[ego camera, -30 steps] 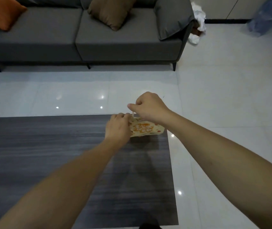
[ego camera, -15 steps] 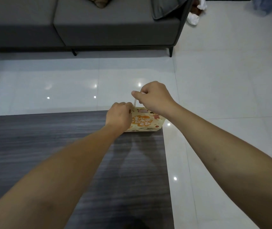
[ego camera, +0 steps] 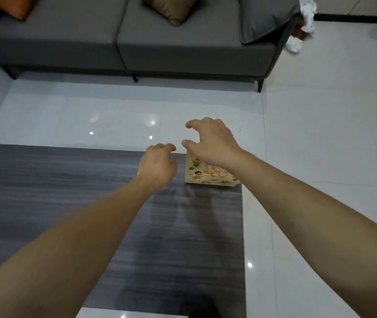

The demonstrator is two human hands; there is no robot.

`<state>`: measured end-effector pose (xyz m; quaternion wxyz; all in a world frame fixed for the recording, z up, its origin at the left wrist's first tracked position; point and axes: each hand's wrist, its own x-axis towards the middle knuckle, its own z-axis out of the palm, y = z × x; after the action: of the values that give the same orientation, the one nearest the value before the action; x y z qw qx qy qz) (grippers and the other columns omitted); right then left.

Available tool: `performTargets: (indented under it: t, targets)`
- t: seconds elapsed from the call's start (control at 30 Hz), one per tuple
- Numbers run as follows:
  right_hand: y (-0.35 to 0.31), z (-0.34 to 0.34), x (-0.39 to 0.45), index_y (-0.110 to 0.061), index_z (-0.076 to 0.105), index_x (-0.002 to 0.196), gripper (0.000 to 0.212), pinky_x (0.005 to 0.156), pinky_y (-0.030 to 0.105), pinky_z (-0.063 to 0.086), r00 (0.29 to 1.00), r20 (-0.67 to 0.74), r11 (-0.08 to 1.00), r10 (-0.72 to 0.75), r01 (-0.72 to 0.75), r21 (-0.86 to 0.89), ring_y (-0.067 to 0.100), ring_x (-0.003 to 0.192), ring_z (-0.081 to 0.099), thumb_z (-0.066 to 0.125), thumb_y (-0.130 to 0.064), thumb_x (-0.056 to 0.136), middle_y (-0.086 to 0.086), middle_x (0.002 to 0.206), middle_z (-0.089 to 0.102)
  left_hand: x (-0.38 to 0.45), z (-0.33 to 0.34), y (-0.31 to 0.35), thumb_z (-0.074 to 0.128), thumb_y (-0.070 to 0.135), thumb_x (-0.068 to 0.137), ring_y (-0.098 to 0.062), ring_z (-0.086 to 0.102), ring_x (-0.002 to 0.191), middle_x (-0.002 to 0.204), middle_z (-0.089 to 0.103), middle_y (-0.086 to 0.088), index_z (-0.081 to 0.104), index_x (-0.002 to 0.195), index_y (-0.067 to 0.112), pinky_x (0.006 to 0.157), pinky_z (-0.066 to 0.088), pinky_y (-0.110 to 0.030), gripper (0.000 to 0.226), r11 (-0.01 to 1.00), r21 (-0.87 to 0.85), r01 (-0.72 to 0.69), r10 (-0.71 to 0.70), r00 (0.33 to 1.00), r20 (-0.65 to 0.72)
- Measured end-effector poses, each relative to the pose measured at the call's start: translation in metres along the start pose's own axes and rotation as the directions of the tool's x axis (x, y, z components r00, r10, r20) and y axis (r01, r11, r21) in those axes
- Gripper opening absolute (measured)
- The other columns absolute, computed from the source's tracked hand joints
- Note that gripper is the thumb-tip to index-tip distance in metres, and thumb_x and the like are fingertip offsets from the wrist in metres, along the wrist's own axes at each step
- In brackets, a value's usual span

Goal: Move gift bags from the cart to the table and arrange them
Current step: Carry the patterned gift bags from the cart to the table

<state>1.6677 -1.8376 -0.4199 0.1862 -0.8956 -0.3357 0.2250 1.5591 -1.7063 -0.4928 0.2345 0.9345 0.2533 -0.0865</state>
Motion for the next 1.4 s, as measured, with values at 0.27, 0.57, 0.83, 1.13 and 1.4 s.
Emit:
performTargets:
  t: [0.27, 0.57, 0.83, 1.13, 1.4]
  targets:
    - [-0.181, 0.039, -0.033, -0.025, 0.041, 0.149, 0.057, 0.104, 0.042, 0.036, 0.915, 0.181, 0.910, -0.360, 0.387, -0.149, 0.032, 0.134, 0.037, 0.054, -0.045, 0.097, 0.006, 0.144, 0.049, -0.129, -0.130, -0.112, 0.062, 0.030, 0.093, -0.031, 0.052, 0.123, 0.134, 0.059, -0.012, 0.055, 0.140, 0.014, 0.098, 0.049, -0.045, 0.050, 0.975, 0.001, 0.223, -0.219, 0.955, -0.199]
    - [-0.409, 0.115, -0.176, -0.021, 0.036, 0.152, 0.064, 0.109, 0.045, 0.036, 0.618, 0.333, 0.589, -0.712, 0.784, -0.196, 0.032, 0.136, 0.036, 0.055, -0.047, 0.096, 0.007, 0.147, 0.045, -0.426, -0.229, -0.234, 0.060, 0.037, 0.093, -0.031, 0.047, 0.131, 0.142, 0.053, -0.008, 0.050, 0.143, 0.019, 0.106, 0.043, -0.043, 0.054, 0.787, -0.123, 0.605, -0.578, 0.651, -0.492]
    - [-0.556, 0.219, -0.408, -0.025, 0.036, 0.151, 0.063, 0.111, 0.041, 0.033, 0.207, 0.416, 0.211, -0.886, 0.977, -0.037, 0.026, 0.138, 0.034, 0.057, -0.044, 0.096, 0.001, 0.149, 0.044, -0.752, -0.206, -0.262, 0.056, 0.039, 0.097, -0.025, 0.043, 0.132, 0.143, 0.049, -0.001, 0.048, 0.142, 0.021, 0.105, 0.041, -0.042, 0.049, 0.476, -0.280, 0.834, -0.785, 0.259, -0.563]
    - [-0.609, 0.345, -0.691, -0.023, 0.038, 0.149, 0.061, 0.108, 0.044, 0.039, -0.252, 0.519, -0.185, -0.817, 0.966, 0.178, 0.030, 0.134, 0.039, 0.059, -0.047, 0.096, 0.006, 0.145, 0.048, -1.063, -0.084, -0.207, 0.058, 0.045, 0.094, -0.029, 0.047, 0.124, 0.132, 0.052, -0.005, 0.054, 0.133, 0.021, 0.099, 0.045, -0.046, 0.046, 0.030, -0.443, 0.896, -0.871, -0.194, -0.451]
    - [-0.575, 0.428, -0.931, -0.027, 0.044, 0.146, 0.062, 0.104, 0.046, 0.045, -0.681, 0.544, -0.489, -0.490, 0.731, 0.475, 0.028, 0.129, 0.045, 0.062, -0.050, 0.092, 0.004, 0.138, 0.052, -1.232, 0.048, -0.080, 0.056, 0.043, 0.092, -0.029, 0.050, 0.121, 0.130, 0.054, -0.005, 0.054, 0.135, 0.023, 0.095, 0.047, -0.044, 0.047, -0.428, -0.608, 0.669, -0.746, -0.641, -0.181]
